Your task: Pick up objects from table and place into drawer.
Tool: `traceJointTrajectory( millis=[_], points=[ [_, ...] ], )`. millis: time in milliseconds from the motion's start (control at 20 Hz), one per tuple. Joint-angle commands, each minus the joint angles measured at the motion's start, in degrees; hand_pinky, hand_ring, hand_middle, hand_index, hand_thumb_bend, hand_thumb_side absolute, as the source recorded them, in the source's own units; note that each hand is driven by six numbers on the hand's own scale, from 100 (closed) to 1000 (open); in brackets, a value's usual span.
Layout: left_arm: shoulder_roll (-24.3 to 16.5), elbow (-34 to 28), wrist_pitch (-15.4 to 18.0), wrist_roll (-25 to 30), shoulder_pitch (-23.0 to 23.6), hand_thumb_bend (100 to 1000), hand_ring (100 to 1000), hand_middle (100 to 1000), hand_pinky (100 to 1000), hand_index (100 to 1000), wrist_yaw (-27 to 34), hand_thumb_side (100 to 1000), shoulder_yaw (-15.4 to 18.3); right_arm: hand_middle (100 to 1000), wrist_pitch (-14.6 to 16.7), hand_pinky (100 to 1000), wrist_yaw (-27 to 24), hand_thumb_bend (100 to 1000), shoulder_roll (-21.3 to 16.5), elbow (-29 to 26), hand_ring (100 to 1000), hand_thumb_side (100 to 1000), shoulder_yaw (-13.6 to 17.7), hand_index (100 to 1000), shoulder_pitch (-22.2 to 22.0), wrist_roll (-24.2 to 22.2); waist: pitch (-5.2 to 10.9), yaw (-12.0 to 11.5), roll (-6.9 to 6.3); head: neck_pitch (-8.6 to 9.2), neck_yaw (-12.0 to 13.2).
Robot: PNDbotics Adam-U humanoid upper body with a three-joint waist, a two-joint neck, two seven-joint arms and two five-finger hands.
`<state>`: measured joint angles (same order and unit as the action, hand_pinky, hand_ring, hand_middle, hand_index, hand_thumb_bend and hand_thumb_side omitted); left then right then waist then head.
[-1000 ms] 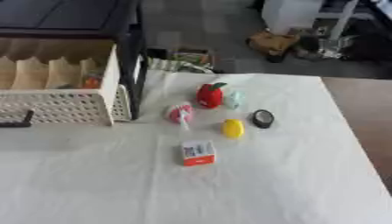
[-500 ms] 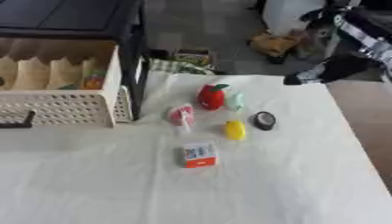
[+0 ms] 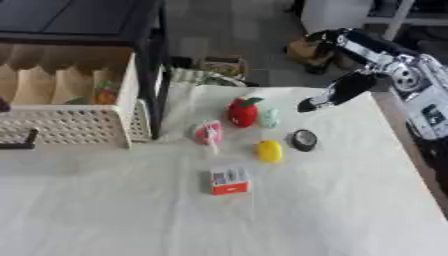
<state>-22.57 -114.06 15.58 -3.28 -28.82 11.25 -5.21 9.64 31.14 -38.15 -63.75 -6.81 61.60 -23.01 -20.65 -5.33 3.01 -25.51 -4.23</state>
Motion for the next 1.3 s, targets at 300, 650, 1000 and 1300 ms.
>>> traceJointTrajectory(
  millis=[300, 650, 1000, 1300],
  points=[
    [0.16, -0.53, -0.69, 0.33, -0.99, 100, 394, 582, 478, 878, -0.29, 564, -0.2, 728, 0.11, 850, 0.99, 829, 1.74, 2.65, 773, 310, 0.52, 935, 3.35, -1.78, 0.55, -0.98, 0.12, 1.6, -1.11],
    [0.76, -0.53, -1.44, 0.79, -1.33, 100, 391, 581, 478, 870, -0.4, 558, -0.52, 745, 0.17, 848, 3.55, 817, 3.89, 6.31, 778, 278, 0.77, 933, 4.95, -1.79, -0.09, -1.9, 0.38, 2.22, -1.86],
    [1.24, -0.53, -1.52, 1.09, -2.09, 100, 389, 581, 476, 864, -0.49, 551, -0.76, 763, -0.15, 840, 6.06, 799, 5.63, 9.14, 786, 260, 1.28, 931, 6.32, -0.8, -1.34, -3.41, 0.8, 3.25, -3.36],
    [1.69, -0.53, -1.68, 1.13, -2.28, 100, 385, 581, 476, 862, -1.02, 535, -0.88, 762, 0.02, 839, 8.65, 786, 6.35, 11.11, 787, 278, 1.81, 928, 7.42, 1.43, -2.54, -4.32, 1.14, 4.3, -4.44]
  ],
)
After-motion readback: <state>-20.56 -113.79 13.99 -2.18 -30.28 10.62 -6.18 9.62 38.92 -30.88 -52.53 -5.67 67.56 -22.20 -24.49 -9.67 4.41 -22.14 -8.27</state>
